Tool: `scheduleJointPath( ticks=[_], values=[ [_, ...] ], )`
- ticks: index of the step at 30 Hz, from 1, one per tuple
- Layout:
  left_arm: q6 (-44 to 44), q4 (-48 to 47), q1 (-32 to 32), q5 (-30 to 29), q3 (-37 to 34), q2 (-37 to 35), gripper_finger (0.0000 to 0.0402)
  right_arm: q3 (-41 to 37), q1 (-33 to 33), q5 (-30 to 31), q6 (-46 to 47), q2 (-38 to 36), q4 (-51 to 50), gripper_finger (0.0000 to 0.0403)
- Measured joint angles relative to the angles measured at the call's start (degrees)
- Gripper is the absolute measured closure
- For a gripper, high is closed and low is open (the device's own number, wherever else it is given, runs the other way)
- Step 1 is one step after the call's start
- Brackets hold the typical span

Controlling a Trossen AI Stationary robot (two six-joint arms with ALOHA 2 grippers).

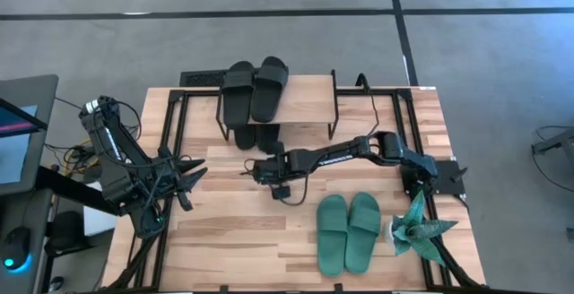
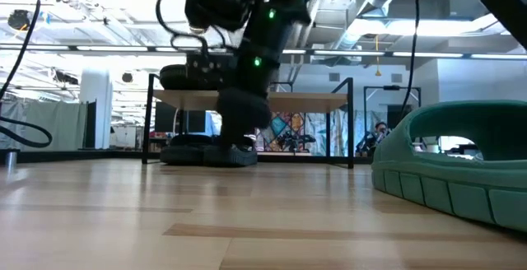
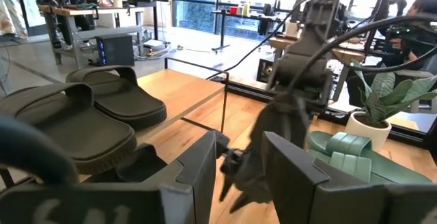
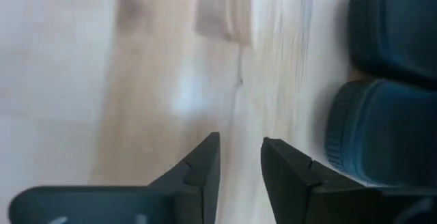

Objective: Pick and place slides into the shelf
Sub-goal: Put the green slipper under the shelf

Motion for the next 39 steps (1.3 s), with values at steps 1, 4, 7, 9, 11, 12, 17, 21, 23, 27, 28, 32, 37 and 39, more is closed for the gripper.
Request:
scheduleJointPath(
  ticks=[1, 4, 7, 9, 11, 12, 17, 21, 23, 27, 28, 32, 37, 39],
  values=[
    [0.21, 0.0, 0.0, -0.01, 0.0, 0.01, 0.0292, 0.06, 0.47, 0.1, 0.86, -0.35, -0.07, 0.0305],
    [0.61, 0.0, -0.02, -0.03, 0.0, 0.0, 0.0292, 0.01, 1.35, 0.13, 3.59, -2.07, -1.08, 0.0305],
    [0.66, -0.04, -0.02, -0.03, 0.0, 0.0, 0.0292, -0.13, 1.97, 0.4, 5.62, -4.48, -3.24, 0.0305],
    [0.68, -0.01, -0.01, -0.06, 0.0, 0.04, 0.0292, 0.06, 2.07, 0.74, 6.01, -5.85, -2.47, 0.0305],
    [0.7, -0.02, 0.0, -0.06, 0.0, 0.0, 0.0292, -0.03, 2.26, 1.64, 6.08, -7.71, -3.84, 0.0305],
    [0.7, 0.04, 0.0, -0.02, 0.0, 0.01, 0.0292, -0.01, 2.38, 1.66, 6.11, -8.57, -3.67, 0.0305],
    [2.44, 1.58, 0.0, 0.13, 0.0, 0.91, 0.0292, -0.01, 2.44, 2.01, 9.56, -13.41, -6.5, 0.0305],
    [9.14, 5.68, 0.0, 1.37, 0.0, 2.55, 0.0292, -0.01, 2.43, 3.7, 11.49, -17.85, -9.84, 0.0305],
    [12.36, 8.41, 0.21, 1.89, 0.0, 3.35, 0.0292, -0.03, 2.39, 4.63, 11.43, -20.2, -11.63, 0.0305],
    [17.99, 15.61, 1.95, 1.79, 0.0, 5.12, 0.0292, -0.01, 2.39, 4.67, 10.27, -25.24, -15.28, 0.0305],
    [19.53, 17.67, 2.76, 1.66, 0.0, 5.59, 0.0292, -0.01, 2.35, 4.65, 10.21, -26.59, -16.33, 0.0305],
    [27.48, 27.85, 7.08, 2.14, 0.0, 7.89, 0.0292, -0.02, 2.31, 4.61, 10.07, -31.56, -21.48, 0.0305],
    [39.19, 42.37, 12.88, 5.13, 0.0, 10.96, 0.0292, -0.03, 2.42, 4.46, 10.42, -37.46, -27.88, 0.0305],
    [44.92, 49.07, 15.08, 6.63, 0.0, 12.24, 0.0292, -0.03, 2.66, 4.45, 10.44, -39.88, -29.39, 0.0305]
  ],
)
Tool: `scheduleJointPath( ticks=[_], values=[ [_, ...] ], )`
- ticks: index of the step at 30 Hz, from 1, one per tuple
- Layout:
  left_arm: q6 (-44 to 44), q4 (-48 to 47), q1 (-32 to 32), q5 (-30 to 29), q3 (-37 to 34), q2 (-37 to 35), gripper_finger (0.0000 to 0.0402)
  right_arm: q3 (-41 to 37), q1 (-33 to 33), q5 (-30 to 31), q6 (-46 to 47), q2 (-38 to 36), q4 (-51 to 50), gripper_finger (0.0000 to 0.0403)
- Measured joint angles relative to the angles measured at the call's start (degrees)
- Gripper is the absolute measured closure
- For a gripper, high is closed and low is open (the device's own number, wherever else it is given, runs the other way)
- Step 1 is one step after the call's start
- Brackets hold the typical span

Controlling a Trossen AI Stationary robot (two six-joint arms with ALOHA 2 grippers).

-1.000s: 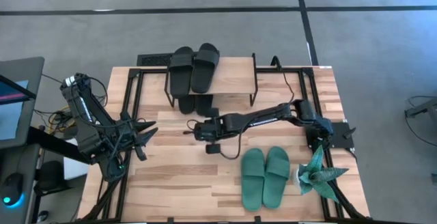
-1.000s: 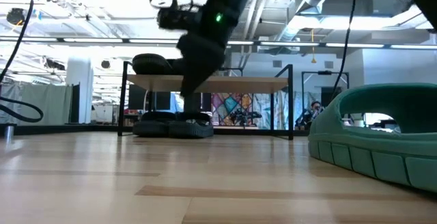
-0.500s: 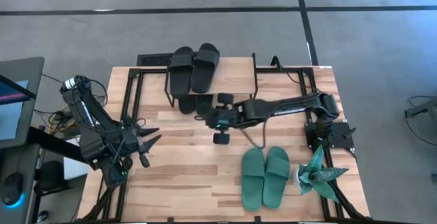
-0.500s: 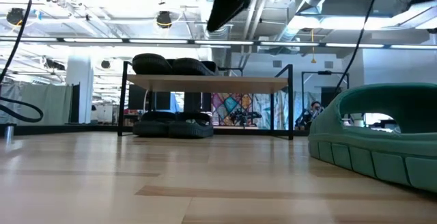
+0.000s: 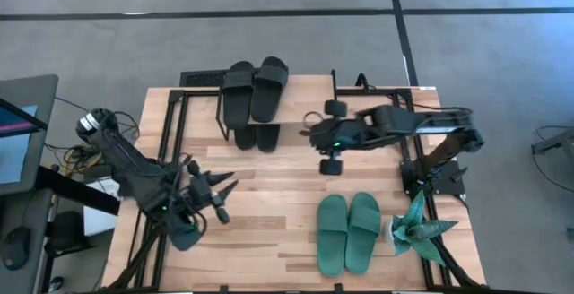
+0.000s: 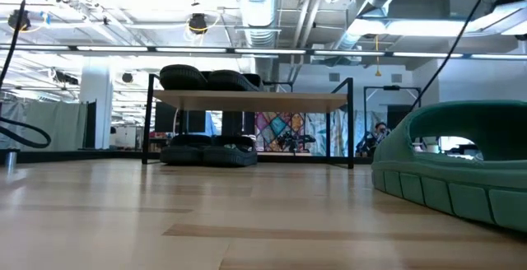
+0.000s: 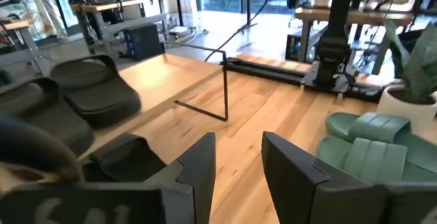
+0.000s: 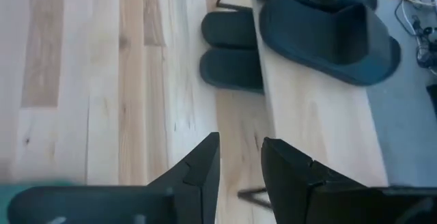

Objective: Pick and place slides into the shelf
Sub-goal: Put the green slipper under the shelf

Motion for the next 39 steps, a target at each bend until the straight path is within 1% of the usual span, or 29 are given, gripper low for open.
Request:
scheduleJointPath(
  ticks=[4, 9, 11, 13, 18, 20, 25, 29, 33, 35, 39],
  values=[
    [10.5, 11.14, 4.26, 3.03, -0.02, 1.71, 0.0292, 0.0, 0.75, -0.16, 0.0, -4.82, -3.15, 0.0305],
    [17.94, 20.17, 7.89, 4.46, 0.0, 1.94, 0.0292, 0.0, 1.7, -0.26, 0.67, -10.31, -6.12, 0.0305],
    [19.96, 22.0, 8.93, 4.6, 0.0, 1.94, 0.0292, 0.02, 1.96, -0.46, 1.89, -11.98, -7.84, 0.0305],
    [21.02, 22.33, 9.77, 6.09, 0.0, 1.94, 0.0292, 0.02, 2.05, -1.36, 3.16, -13.0, -10.56, 0.0305],
    [22.39, 22.21, 12.08, 13.98, 0.0, 1.94, 0.0292, 0.0, 2.07, -4.25, 8.7, -13.47, -19.23, 0.0305],
    [24.74, 22.18, 13.02, 17.51, 0.0, 1.94, 0.0292, 0.0, 2.06, -6.18, 10.96, -13.24, -21.54, 0.0305],
    [30.99, 22.18, 16.0, 24.55, 0.0, 1.94, 0.0292, -0.02, 2.65, -12.11, 14.09, -11.44, -21.11, 0.0305],
    [34.4, 22.24, 18.6, 28.95, 0.0, 1.94, 0.0292, -0.01, 4.19, -12.52, 15.6, -8.52, -20.75, 0.0305],
    [39.16, 22.24, 20.81, 35.34, 0.0, 1.94, 0.0292, 0.0, 5.25, -12.55, 16.56, -4.0, -20.74, 0.0305],
    [41.09, 22.2, 21.79, 37.95, 0.0, 1.94, 0.0292, 0.0, 5.67, -13.49, 16.81, -1.6, -20.76, 0.0305],
    [44.21, 22.17, 23.16, 38.76, 0.0, 1.94, 0.0292, -0.04, 7.1, -15.28, 19.72, 2.52, -20.46, 0.0305]
  ],
)
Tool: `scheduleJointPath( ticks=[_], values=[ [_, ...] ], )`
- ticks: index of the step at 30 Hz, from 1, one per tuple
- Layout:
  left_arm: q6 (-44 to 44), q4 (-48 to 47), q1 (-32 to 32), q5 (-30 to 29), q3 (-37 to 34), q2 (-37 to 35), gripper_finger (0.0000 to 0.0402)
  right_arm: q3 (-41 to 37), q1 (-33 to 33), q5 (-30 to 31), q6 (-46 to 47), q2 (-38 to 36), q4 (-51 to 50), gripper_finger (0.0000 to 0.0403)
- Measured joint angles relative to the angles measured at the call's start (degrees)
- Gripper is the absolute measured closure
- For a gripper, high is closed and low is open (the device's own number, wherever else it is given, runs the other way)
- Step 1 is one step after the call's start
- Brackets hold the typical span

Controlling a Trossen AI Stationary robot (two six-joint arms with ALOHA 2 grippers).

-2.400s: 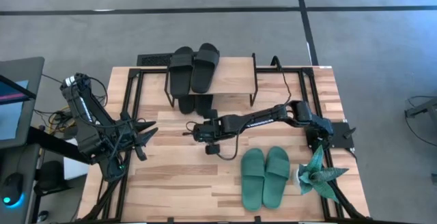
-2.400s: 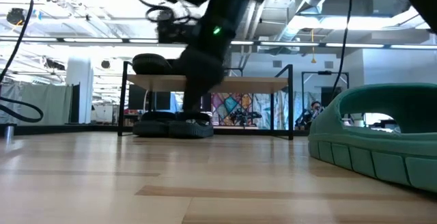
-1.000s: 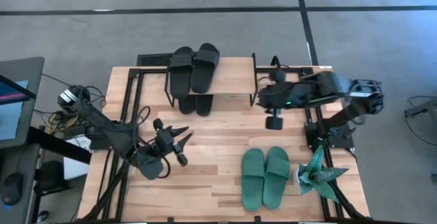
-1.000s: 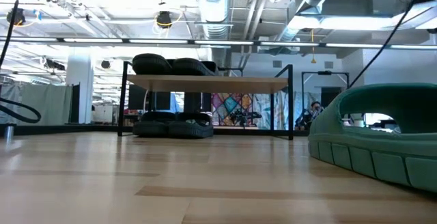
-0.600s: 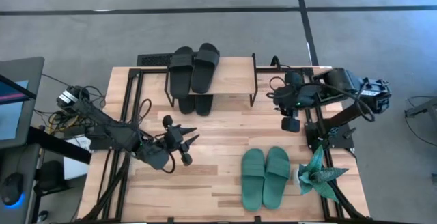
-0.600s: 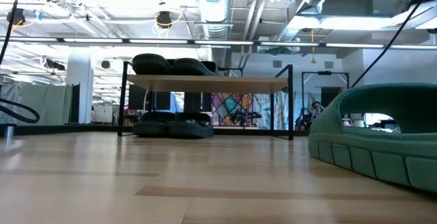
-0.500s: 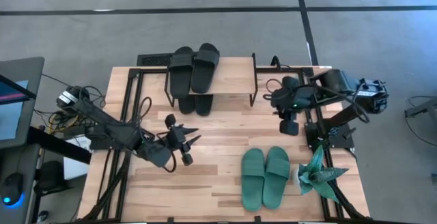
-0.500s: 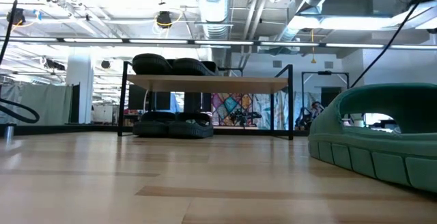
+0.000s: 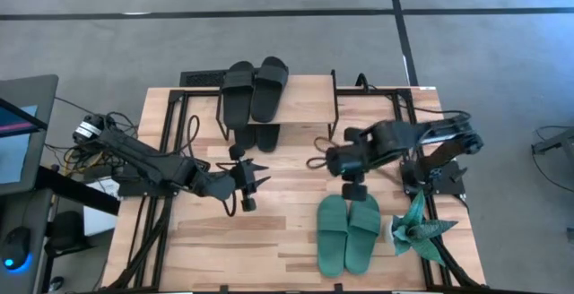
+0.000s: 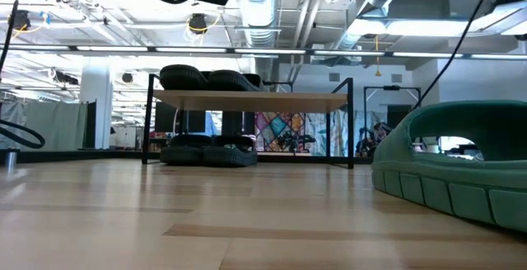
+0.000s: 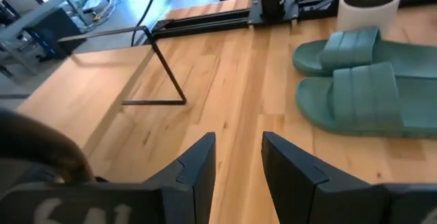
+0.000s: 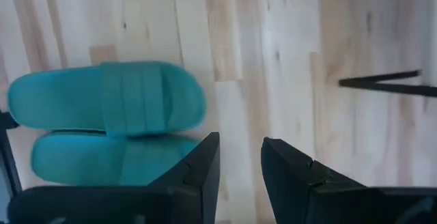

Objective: Pick and place slides into the shelf
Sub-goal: Put the green slipper under the shelf

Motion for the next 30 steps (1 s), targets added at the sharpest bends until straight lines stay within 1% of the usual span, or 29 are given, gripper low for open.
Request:
scheduleJointPath(
  ticks=[6, 9, 13, 20, 24, 28, 30],
  values=[
    [3.05, -2.45, 1.34, 0.14, 0.0, 0.0, 0.0292, 0.0, 4.26, -0.67, 7.32, 4.22, -0.05, 0.0305],
    [3.02, -5.14, 2.01, 0.14, 0.0, 0.0, 0.0292, 0.02, 6.75, -2.35, 12.12, 5.64, -0.03, 0.0305],
    [2.86, -6.95, 2.64, 0.14, 0.0, 0.0, 0.0292, 0.02, 10.41, -2.84, 17.37, 8.23, 0.0, 0.0299],
    [2.98, -7.0, 3.76, 0.26, 0.0, 0.0, 0.0292, 0.02, 15.67, -2.82, 26.34, 13.01, 0.03, 0.0264],
    [3.33, -6.91, 4.39, 2.01, 0.0, 0.0, 0.0292, 0.04, 18.33, -2.82, 30.58, 14.59, 0.18, 0.0238],
    [3.48, -6.85, 4.93, 4.39, 0.0, 0.0, 0.0292, 0.02, 20.3, -2.17, 31.96, 15.27, 1.44, 0.0221],
    [3.48, -6.81, 5.11, 4.56, 0.0, 0.0, 0.0292, 0.02, 21.22, -0.06, 31.55, 15.23, 3.12, 0.0218]
  ],
)
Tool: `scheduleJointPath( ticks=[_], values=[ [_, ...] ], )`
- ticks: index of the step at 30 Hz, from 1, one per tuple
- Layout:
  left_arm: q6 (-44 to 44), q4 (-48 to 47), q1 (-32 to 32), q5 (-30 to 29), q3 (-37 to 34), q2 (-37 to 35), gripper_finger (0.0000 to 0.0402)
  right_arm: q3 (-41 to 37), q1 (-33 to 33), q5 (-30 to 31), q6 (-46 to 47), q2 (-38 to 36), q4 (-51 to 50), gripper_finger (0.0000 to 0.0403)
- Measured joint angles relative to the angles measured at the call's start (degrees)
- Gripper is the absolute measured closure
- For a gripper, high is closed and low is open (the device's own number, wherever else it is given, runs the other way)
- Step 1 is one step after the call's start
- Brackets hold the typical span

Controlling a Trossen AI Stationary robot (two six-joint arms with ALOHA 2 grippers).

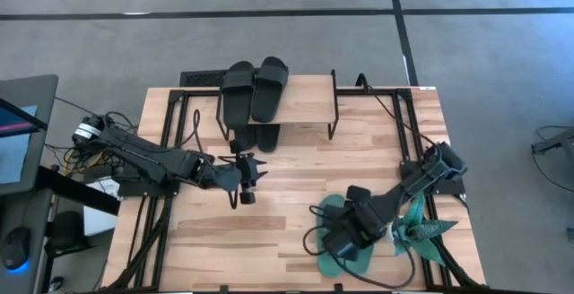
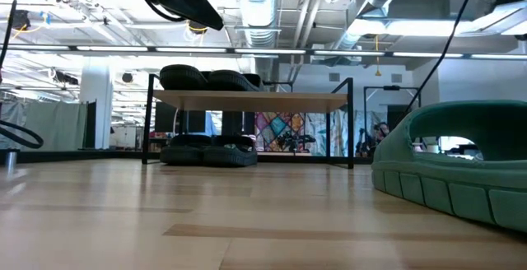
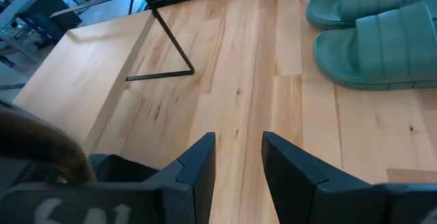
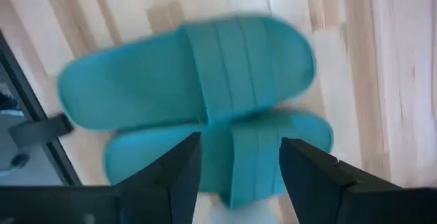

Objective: Pick and place slides into the shelf
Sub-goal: Put the green slipper under the shelf

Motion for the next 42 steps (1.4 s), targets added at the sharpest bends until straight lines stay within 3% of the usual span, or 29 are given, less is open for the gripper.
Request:
scheduleJointPath(
  ticks=[9, 14, 20, 25, 42],
  values=[
    [0.02, 0.0, 0.54, 0.06, 0.0, 0.0, 0.0292, 0.05, 4.63, 12.34, -3.7, 0.55, 3.78, 0.0233],
    [0.02, 0.04, 0.51, 0.24, 0.0, 0.0, 0.0292, -0.1, 5.64, 12.12, -4.58, 3.1, 3.85, 0.0236],
    [1.19, 2.41, 0.45, 6.71, -0.01, 0.0, 0.0292, -0.07, 5.54, 12.53, -4.7, 3.69, 6.48, 0.0235],
    [1.33, 3.85, 0.56, 6.11, 0.0, 0.0, 0.0292, -0.31, 5.7, 14.03, -4.72, 3.66, 6.64, 0.0238],
    [0.35, 3.65, 0.54, 7.27, -0.01, -0.02, 0.0292, -13.82, 6.67, 15.36, -1.58, 3.69, 19.99, 0.0244]
  ],
)
